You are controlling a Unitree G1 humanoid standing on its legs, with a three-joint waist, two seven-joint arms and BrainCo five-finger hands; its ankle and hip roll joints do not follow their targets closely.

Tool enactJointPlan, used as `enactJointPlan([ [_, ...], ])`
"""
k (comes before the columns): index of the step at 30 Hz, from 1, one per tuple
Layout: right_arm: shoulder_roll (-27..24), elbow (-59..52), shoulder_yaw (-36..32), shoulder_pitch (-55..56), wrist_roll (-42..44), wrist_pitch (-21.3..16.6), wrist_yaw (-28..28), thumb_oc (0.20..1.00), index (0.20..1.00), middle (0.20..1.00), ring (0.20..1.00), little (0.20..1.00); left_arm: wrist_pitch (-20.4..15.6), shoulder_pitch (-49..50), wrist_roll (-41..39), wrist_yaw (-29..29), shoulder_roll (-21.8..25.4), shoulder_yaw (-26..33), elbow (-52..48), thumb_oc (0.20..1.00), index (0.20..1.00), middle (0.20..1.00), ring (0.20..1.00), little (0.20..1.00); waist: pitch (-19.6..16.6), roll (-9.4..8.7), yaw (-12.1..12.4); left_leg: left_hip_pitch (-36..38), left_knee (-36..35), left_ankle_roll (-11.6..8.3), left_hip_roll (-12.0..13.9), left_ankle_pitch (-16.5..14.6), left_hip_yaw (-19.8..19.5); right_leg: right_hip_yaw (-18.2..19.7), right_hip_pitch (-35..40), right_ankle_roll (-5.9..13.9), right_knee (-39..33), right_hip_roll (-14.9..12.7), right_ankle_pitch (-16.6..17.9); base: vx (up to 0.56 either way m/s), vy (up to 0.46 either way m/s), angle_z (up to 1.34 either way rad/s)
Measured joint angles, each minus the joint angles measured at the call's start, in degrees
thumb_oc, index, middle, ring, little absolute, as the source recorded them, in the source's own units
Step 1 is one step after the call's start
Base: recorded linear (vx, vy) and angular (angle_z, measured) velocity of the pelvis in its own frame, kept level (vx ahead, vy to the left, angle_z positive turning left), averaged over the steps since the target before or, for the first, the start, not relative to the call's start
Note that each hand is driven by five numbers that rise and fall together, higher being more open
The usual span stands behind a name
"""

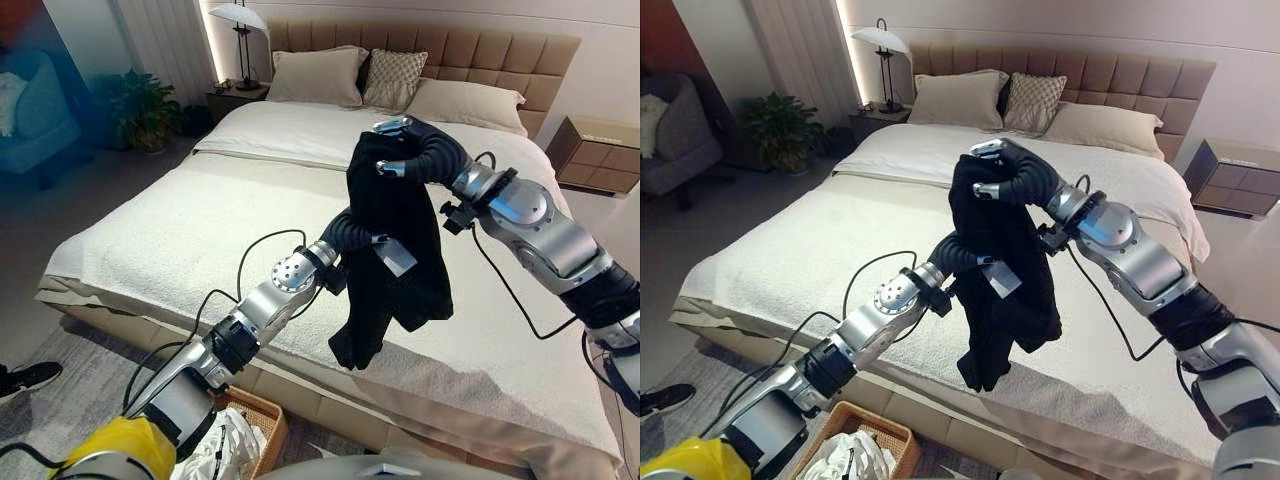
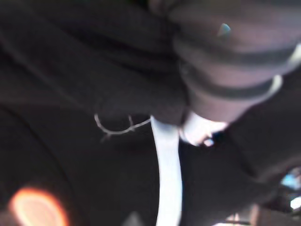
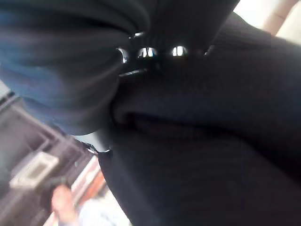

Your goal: Pick up clothes into the bucket

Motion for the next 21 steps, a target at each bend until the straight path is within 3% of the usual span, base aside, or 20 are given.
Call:
enactJointPlan([
  [1,0.63,0.03,-2.71,2.78,-0.09,-0.18,-0.40,0.498,0.498,0.498,0.498,0.498,0.12,0.81,-0.05,-0.21,-0.53,0.21,0.15,0.200,0.200,0.200,0.200,0.200,-0.17,0.01,0.08,0.10,-0.15,0.01,0.03,0.00,-0.09,-0.06,0.10,0.00,0.00,0.00,-0.12,0.00,0.000,0.00],
  [2,1.36,0.04,-4.69,5.08,-0.42,-0.23,-1.17,1.000,1.000,1.000,1.000,1.000,0.15,1.77,-0.06,-0.53,-0.46,0.31,0.09,0.200,0.200,0.200,0.200,0.200,-0.22,0.11,0.13,0.07,-0.23,0.03,0.03,0.02,-0.10,-0.08,0.03,0.07,0.00,0.01,-0.17,0.00,0.000,0.00],
  [8,6.68,0.10,-16.34,15.44,-3.16,-0.63,-5.00,1.000,1.000,1.000,1.000,1.000,1.60,9.53,-0.64,-1.20,-1.00,2.70,-0.24,0.200,0.200,0.200,0.200,0.200,-0.34,0.34,0.01,0.13,-0.48,0.07,0.16,0.04,-0.48,-0.74,0.21,-0.10,-0.13,0.08,-0.43,0.00,0.001,0.03],
  [12,15.27,1.14,-28.41,22.06,-5.92,-3.28,-11.21,1.000,1.000,1.000,1.000,1.000,3.14,16.56,-2.95,-0.64,0.05,7.42,-1.06,0.200,0.200,0.200,0.200,0.200,-0.26,0.43,0.09,0.11,-0.61,0.10,0.27,0.05,-0.80,-0.87,0.30,-0.14,-0.21,0.16,-0.75,0.00,0.005,0.03],
  [16,19.96,2.67,-32.31,30.97,-12.23,-3.95,-13.29,1.000,1.000,1.000,1.000,1.000,3.50,21.81,-4.77,-0.53,1.19,14.00,-4.60,0.200,0.200,0.200,0.200,0.200,-0.10,0.32,0.16,0.14,-0.71,0.11,0.38,0.03,-0.89,-0.93,0.22,-0.24,-0.13,0.24,-1.07,0.00,0.002,0.01],
  [21,22.96,14.80,-34.98,44.31,-25.88,-1.91,-14.64,1.000,1.000,1.000,1.000,1.000,2.84,26.52,-6.71,-1.08,2.77,24.06,-10.65,0.200,0.200,0.200,0.200,0.200,0.63,0.45,1.17,0.16,-0.96,0.11,0.32,0.02,-1.00,-0.96,-0.04,0.01,0.02,0.15,-1.51,0.00,0.000,0.00],
])
